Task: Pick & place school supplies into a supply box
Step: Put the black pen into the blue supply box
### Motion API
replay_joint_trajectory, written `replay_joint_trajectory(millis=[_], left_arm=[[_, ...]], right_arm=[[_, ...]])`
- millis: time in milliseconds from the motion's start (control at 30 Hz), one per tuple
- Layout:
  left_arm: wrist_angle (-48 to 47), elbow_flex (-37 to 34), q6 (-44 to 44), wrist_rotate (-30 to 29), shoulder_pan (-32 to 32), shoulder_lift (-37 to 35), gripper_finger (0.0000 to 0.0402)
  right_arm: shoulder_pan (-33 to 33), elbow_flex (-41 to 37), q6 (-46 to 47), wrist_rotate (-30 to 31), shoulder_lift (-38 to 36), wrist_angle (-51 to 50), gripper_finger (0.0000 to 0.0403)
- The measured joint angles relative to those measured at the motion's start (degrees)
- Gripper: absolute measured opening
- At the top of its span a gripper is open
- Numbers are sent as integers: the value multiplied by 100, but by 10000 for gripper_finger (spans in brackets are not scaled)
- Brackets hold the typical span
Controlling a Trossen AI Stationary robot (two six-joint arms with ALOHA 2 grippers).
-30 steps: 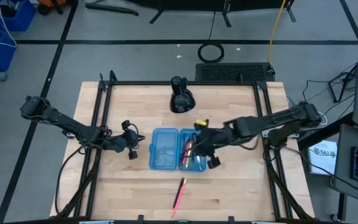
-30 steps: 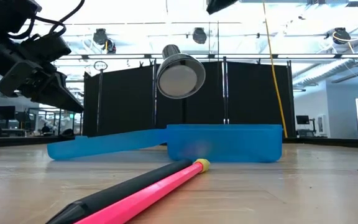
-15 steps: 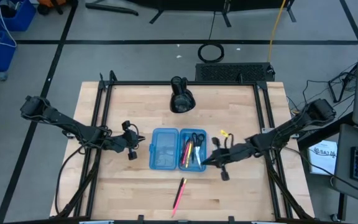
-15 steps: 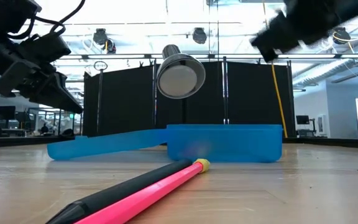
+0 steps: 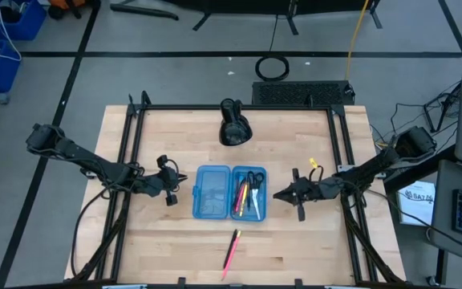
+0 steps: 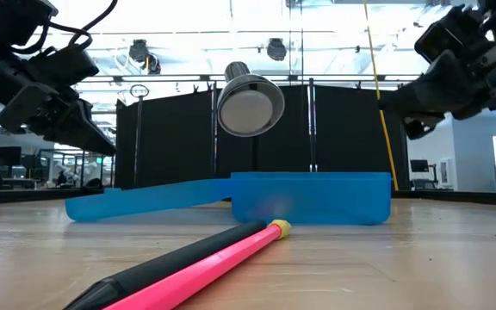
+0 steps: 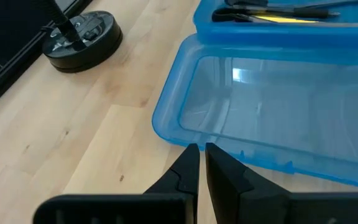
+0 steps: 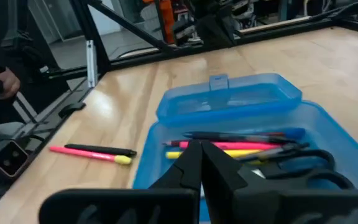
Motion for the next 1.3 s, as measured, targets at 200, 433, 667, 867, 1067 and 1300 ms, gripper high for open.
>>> replay_joint_trajectory(millis=[200, 433, 667, 867, 1067, 1300], left_arm=[[2, 0, 5, -44, 0, 0, 33], [2, 0, 90, -81, 0, 0, 33], [-43, 0, 90, -57, 0, 0, 33], [-227, 0, -17, -35, 0, 0, 33], [-307, 0, -66, -33, 0, 0, 33], [-307, 0, -107, -198, 0, 0, 33]], right_arm=[[7, -173, -136, 118, 113, -2, 0], [-31, -265, -985, 129, 195, 59, 0], [-548, -308, -1616, -179, -510, 192, 0], [-611, -484, -1836, 110, -2203, -1308, 0], [-595, -488, -1835, 132, -4167, -3189, 0], [-597, -831, -1444, 113, -5292, -3849, 0]])
